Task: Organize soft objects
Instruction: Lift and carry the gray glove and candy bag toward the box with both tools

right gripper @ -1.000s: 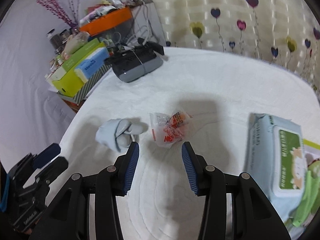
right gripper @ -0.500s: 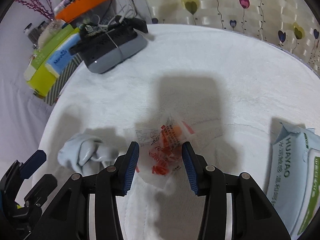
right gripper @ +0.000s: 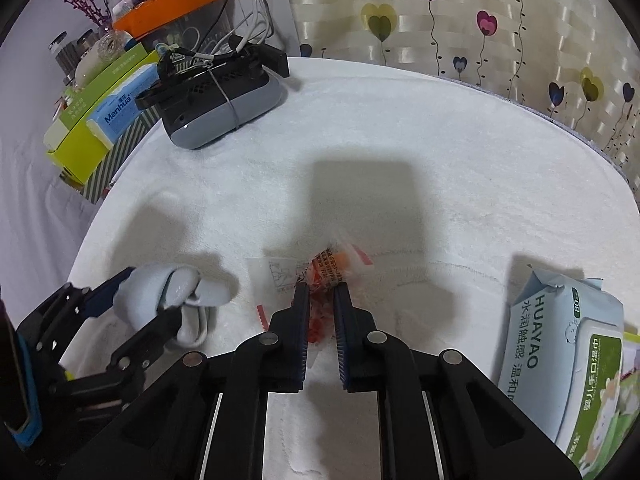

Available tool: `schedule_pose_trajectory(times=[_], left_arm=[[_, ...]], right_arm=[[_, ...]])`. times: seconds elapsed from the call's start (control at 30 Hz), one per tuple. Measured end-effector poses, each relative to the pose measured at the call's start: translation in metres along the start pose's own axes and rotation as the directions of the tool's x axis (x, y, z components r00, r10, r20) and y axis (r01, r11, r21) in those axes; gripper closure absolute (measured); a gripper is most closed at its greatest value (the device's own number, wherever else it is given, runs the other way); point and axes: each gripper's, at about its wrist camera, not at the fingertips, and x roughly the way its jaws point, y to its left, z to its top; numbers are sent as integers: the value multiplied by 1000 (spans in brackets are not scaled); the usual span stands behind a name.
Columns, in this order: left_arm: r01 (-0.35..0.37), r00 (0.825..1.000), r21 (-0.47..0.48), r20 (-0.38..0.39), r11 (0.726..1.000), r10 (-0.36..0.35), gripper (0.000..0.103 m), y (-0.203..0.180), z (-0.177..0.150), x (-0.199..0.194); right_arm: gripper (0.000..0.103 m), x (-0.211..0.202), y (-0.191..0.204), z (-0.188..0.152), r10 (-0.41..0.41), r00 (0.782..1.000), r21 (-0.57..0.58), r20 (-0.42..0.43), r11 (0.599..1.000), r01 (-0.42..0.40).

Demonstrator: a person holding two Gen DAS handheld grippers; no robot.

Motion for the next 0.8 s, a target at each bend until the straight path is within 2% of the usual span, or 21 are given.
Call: schedule_pose_trajectory(times=[0.1,0.23,0.33,0.5,0.8], left_arm=[[-32,999,26,5,999,32,53,-5,0,0],[-55,998,27,6,998,55,73,-7,2,-3],[-54,999,10,9,999,54,79,-7,3,-12],[-42,999,0,34,999,42,81,-16,-1,-35],[-2,994,-26,107,1000,4,81,-43,-10,-91]], right_arm=[[91,-2,-2,-1,13,1000,7,0,1000,-13],[92,-13,-1,-2,25,1000,5,16,1000,-25],[92,-26,-1,-4,36,999,3,37,999,-36],[92,-51,-1,-14,62,995,0,78,998,-62],[92,-103,-9,-52,133,977,-3,169,991,-134]])
